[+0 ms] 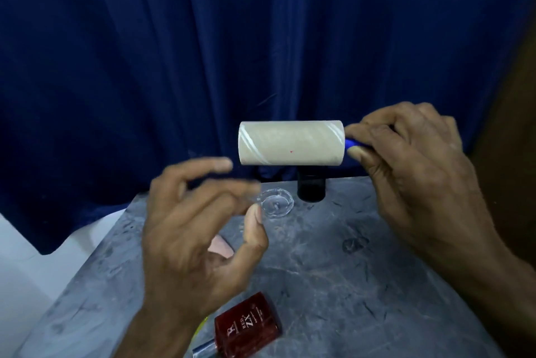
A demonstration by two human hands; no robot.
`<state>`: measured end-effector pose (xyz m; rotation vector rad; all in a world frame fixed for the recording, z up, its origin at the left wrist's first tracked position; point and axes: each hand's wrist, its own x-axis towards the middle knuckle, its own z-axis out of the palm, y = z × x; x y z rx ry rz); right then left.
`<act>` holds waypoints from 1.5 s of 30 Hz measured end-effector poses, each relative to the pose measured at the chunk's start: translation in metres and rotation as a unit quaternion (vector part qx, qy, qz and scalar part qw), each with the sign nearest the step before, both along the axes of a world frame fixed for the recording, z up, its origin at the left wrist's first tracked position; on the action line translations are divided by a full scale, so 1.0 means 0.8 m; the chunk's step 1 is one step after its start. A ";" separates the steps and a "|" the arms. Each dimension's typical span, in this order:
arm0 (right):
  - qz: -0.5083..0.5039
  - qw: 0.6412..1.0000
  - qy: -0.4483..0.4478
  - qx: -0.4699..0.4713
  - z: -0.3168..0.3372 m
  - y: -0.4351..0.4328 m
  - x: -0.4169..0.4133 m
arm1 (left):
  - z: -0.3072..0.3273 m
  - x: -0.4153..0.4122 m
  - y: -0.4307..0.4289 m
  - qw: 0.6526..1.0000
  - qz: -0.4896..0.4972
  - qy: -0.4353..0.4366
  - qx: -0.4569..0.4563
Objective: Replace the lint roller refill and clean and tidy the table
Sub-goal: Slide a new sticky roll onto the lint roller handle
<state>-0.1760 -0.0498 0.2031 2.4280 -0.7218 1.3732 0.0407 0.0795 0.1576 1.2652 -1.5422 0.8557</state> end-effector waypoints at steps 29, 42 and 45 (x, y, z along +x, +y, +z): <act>0.095 0.994 -0.045 -0.032 0.013 0.026 -0.003 | 0.035 -0.020 -0.003 0.733 -0.362 0.562 0.129; 0.106 0.994 -0.002 -0.028 0.040 0.015 0.008 | 0.037 -0.003 0.004 0.740 -0.416 0.521 0.087; 0.122 0.992 -0.024 -0.032 0.031 0.020 0.017 | 0.041 -0.006 0.002 0.750 -0.373 0.545 0.039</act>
